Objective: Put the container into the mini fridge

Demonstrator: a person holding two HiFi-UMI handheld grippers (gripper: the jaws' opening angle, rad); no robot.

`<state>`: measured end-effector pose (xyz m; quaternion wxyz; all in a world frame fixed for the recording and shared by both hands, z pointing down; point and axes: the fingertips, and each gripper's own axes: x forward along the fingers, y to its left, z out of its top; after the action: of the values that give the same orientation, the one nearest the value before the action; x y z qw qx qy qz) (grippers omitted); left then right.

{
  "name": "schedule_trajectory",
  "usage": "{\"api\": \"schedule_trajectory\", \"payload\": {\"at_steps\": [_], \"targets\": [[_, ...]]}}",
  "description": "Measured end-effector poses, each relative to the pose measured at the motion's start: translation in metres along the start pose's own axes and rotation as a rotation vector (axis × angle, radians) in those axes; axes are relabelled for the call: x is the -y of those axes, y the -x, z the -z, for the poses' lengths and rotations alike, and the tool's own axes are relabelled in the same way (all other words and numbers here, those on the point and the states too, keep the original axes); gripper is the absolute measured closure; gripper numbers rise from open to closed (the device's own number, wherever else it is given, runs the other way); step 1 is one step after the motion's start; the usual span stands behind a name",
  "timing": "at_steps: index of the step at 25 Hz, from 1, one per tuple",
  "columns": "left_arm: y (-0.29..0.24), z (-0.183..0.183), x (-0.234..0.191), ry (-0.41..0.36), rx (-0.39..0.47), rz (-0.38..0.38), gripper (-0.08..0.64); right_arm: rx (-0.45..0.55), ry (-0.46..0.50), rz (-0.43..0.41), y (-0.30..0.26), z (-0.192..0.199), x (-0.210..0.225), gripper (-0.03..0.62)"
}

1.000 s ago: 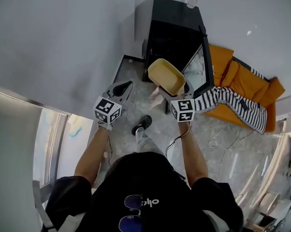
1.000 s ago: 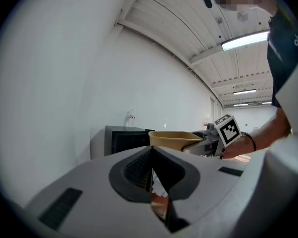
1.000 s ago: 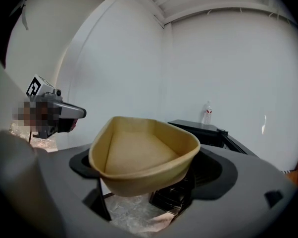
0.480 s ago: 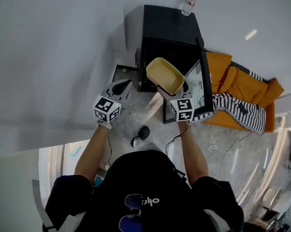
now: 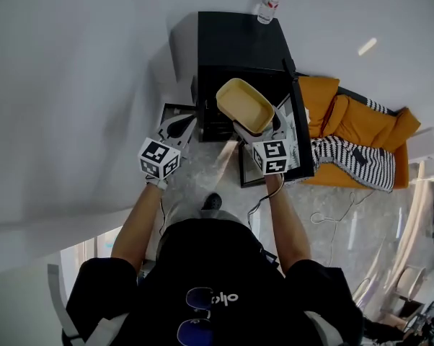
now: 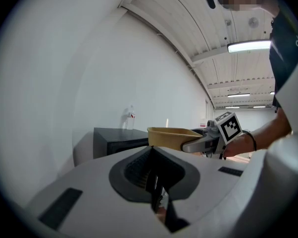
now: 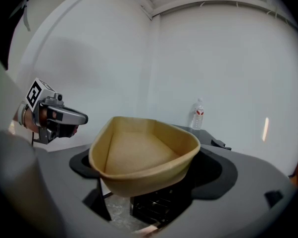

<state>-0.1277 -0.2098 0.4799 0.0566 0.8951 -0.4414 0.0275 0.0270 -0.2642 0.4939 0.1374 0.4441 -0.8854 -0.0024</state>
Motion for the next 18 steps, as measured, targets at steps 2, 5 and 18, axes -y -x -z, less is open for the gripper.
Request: {"api": "schedule_trajectory", "payload": {"at_steps": [2,5,18], "targets": [[-0.008,-0.001,0.0,-0.002,0.001,0.015,0.554,0.001,-0.001,0.011,-0.001,-0.001,0.006,0.051],[-0.022,-0.002,0.002,-0.007,0.004,0.042,0.554,0.002,-0.005,0.028,-0.001,0.0,0.014,0.051],[-0.074,-0.009,-0.005,-0.042,-0.016,0.157,0.554,-0.002,-0.04,0.119,-0.008,0.007,0.048,0.051]]}}
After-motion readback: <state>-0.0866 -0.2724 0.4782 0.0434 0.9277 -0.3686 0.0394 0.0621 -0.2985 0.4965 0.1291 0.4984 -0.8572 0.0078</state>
